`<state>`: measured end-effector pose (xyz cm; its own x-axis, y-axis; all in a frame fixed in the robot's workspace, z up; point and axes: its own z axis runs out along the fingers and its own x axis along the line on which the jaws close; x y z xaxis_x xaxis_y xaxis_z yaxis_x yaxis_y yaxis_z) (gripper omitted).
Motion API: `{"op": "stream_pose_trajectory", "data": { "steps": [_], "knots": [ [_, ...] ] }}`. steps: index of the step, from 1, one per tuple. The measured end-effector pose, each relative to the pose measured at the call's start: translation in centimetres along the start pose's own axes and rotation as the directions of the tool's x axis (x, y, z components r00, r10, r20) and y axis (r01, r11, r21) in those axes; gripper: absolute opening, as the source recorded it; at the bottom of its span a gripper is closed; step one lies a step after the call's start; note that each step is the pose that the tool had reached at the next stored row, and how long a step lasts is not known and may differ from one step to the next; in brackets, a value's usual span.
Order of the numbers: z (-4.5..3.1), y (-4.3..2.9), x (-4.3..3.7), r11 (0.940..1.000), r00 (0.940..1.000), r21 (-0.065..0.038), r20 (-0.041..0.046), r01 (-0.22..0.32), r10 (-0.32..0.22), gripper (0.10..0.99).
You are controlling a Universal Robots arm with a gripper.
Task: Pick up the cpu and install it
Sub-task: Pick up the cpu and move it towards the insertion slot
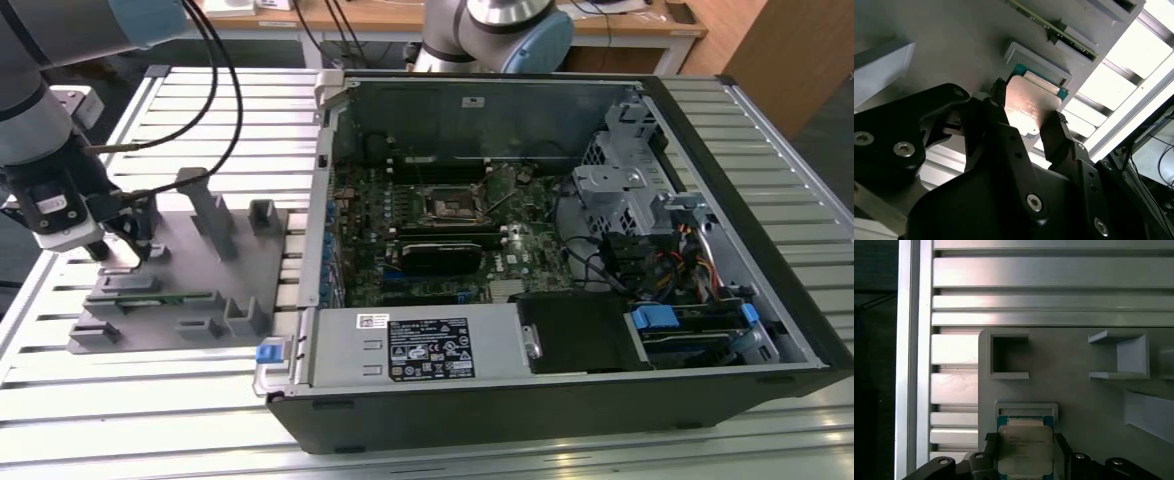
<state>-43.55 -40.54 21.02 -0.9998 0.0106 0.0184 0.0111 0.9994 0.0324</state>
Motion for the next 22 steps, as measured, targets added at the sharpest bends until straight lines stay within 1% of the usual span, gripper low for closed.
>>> {"op": "stream_pose_trajectory", "data": {
  "steps": [2, 16, 22],
  "knots": [
    [-0.62, 0.02, 0.01, 1.0, 1.0, 0.0, 0.0001, 0.0, 0.0, 0.529],
    [-6.53, 0.21, 0.12, 1.0, 1.0, 0.0, 0.0, 0.0, 0.0, 0.529],
    [-8.77, 0.28, 0.16, 1.0, 1.0, 0.0, 0.0001, 0.0, 0.0, 0.529]
  ]
}}
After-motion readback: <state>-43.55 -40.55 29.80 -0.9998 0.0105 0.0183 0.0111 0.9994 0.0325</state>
